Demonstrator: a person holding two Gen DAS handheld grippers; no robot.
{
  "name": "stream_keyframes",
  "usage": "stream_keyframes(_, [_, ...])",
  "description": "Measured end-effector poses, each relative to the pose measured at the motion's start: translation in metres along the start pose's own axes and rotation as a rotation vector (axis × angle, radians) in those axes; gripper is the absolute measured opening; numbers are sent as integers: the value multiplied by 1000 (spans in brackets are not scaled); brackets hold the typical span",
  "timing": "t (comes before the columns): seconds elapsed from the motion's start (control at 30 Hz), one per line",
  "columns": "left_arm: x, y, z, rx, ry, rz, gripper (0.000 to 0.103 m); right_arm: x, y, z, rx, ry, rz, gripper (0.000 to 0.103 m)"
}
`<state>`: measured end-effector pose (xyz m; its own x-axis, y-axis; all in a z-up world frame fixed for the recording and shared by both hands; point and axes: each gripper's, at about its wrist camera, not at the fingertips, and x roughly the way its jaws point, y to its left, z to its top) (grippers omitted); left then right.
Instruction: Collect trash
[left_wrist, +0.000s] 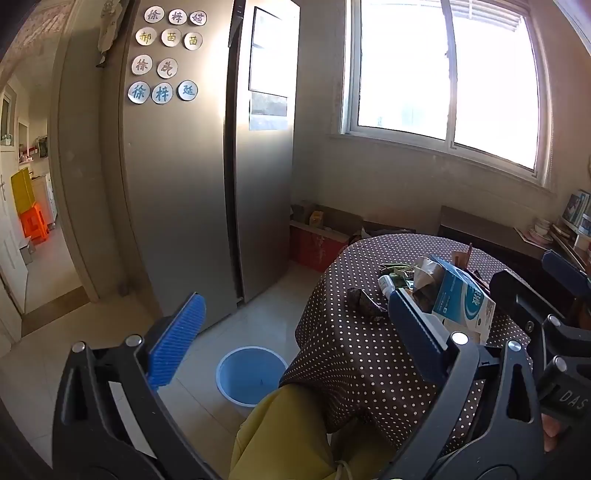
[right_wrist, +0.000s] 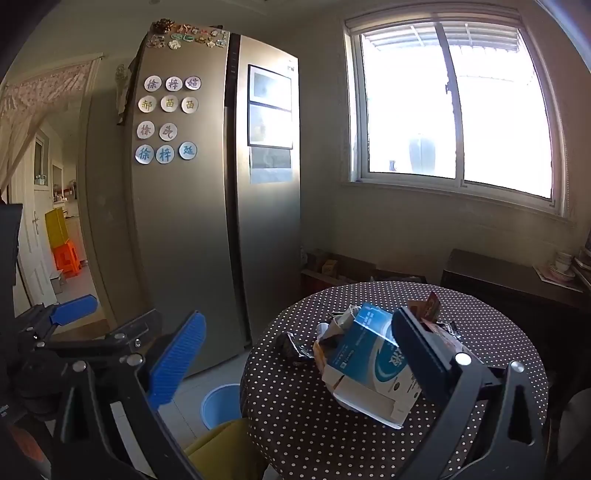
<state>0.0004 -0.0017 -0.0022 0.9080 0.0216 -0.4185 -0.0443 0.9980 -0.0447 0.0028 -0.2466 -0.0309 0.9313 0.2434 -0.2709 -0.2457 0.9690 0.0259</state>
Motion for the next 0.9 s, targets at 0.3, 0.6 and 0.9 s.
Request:
stream_keyframes(0.3, [4, -2, -6, -4, -3, -2, 97, 0, 0, 2, -8, 1, 6, 99])
stream_keyframes(0.6, [3, -3, -5, 0, -7, 2, 97, 0, 0, 4, -7, 2, 8, 99])
stream_keyframes(0.9, [3, -5, -4, 5, -10, 4, 97, -1, -1, 3, -5, 1, 9, 99])
